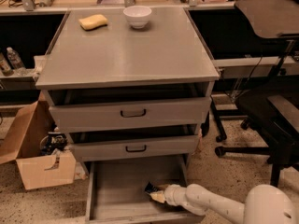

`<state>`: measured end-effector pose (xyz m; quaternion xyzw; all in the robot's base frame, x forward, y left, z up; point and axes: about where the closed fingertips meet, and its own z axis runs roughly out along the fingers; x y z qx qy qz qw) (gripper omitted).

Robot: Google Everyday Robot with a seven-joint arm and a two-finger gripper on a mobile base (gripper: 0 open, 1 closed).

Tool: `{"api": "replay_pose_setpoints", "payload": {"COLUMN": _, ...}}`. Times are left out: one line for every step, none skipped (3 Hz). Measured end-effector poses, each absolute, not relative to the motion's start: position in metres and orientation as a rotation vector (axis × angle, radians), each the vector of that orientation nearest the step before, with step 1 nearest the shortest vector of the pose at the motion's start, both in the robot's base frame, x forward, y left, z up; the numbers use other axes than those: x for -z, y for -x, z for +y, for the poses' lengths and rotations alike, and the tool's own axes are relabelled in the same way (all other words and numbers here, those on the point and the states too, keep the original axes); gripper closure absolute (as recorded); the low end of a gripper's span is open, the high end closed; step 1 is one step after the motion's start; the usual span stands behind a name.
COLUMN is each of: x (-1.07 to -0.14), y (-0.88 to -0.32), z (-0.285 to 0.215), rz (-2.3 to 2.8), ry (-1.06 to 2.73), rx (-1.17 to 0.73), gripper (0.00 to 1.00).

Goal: Place rxbar blueberry into bottom drawer

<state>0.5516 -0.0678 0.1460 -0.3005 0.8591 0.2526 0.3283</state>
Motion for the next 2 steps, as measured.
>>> {"api": "replay_pose_setpoints", "payload": {"x": -0.139, "y": -0.538, "z": -0.081, "rz": 2.253, "ry": 0.76, "rx": -0.657, "gripper": 0.57}}
{"api": "replay_pose_setpoints", "payload": {"x": -0.134, "y": -0.526, "z": -0.087, "rz": 2.246, "ry": 0.752, "rx": -0.68, "gripper": 0.26}}
